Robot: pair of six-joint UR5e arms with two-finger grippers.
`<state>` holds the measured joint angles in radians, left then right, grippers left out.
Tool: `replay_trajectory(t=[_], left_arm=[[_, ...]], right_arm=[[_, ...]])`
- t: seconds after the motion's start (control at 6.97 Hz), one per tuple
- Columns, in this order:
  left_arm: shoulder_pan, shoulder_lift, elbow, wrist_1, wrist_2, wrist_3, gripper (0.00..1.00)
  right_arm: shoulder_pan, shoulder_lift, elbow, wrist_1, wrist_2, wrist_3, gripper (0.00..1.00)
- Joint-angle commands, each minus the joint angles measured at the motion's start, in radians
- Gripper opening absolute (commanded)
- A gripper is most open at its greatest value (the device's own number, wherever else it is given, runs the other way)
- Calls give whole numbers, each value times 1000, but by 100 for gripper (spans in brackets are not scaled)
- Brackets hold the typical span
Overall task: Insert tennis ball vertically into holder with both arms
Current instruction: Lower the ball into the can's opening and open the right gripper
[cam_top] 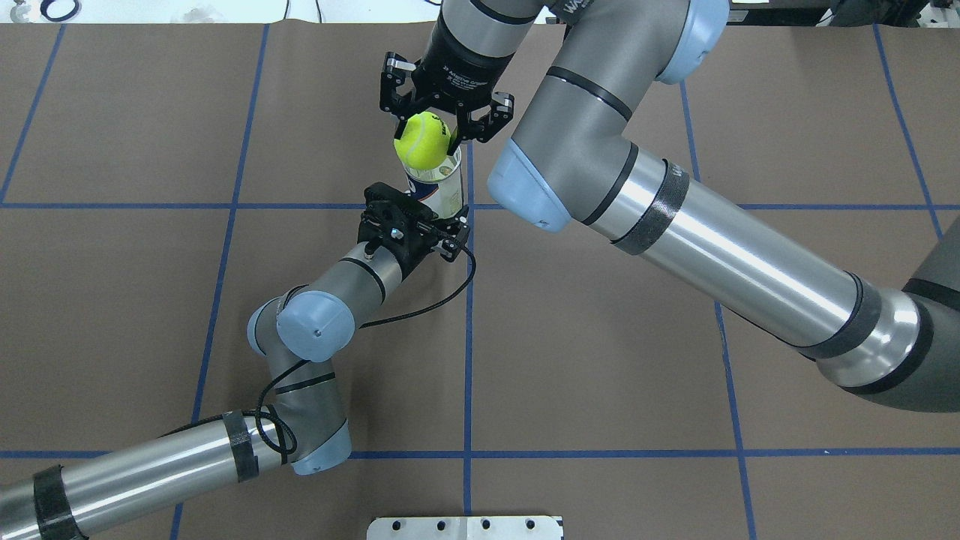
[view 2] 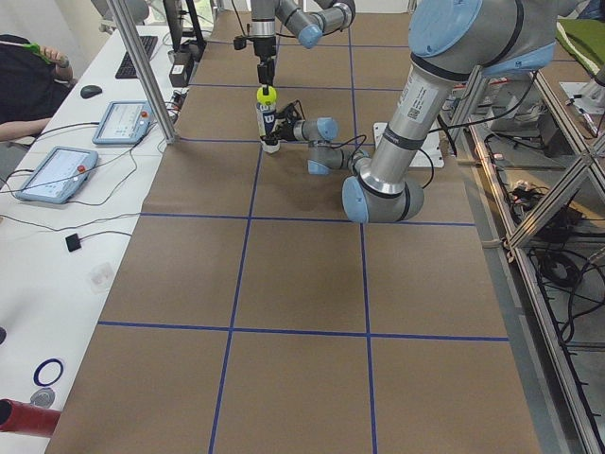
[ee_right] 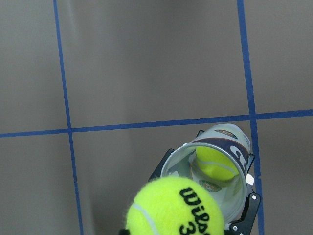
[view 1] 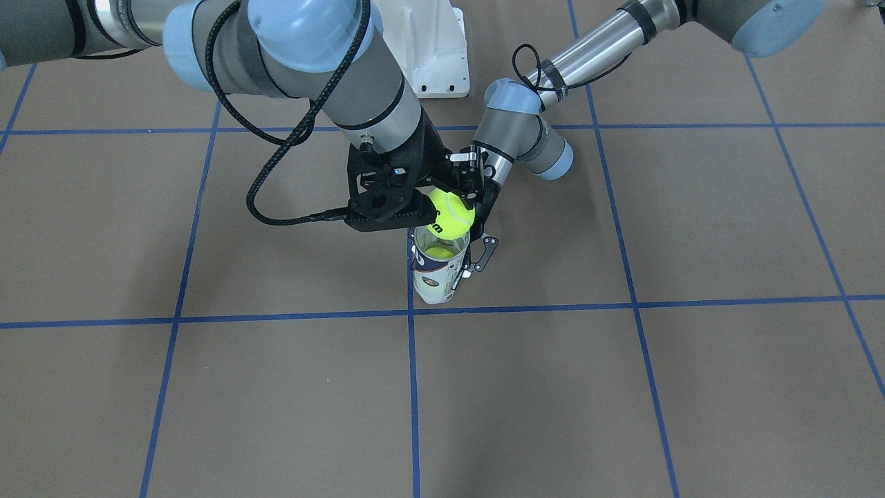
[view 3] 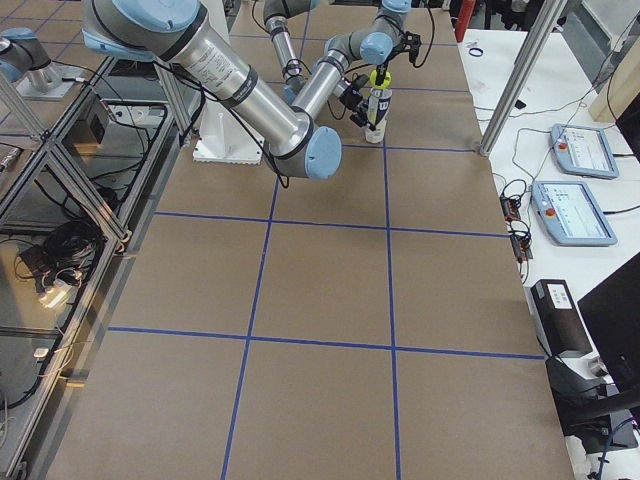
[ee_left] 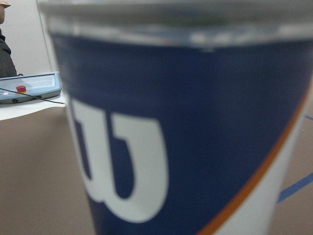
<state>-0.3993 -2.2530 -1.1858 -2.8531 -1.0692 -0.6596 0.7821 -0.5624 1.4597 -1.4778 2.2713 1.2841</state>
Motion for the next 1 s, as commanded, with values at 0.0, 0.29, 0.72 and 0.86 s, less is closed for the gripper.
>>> replay_trajectory(t=[0.0, 0.29, 0.72, 0.86], left_arm=[[1, 1, 0, 0, 0, 0, 76], [0, 0, 0, 1, 0, 0, 76], [1, 0, 0, 0, 0, 0, 77], [-1, 0, 0, 1, 3, 5, 94]], right_arm=[[-1, -1, -18, 1, -7, -3, 0], [-1, -1, -18, 2, -22, 14, 100], [-1, -2, -15, 4, -24, 12, 100], [-1, -2, -15, 4, -24, 11, 100]])
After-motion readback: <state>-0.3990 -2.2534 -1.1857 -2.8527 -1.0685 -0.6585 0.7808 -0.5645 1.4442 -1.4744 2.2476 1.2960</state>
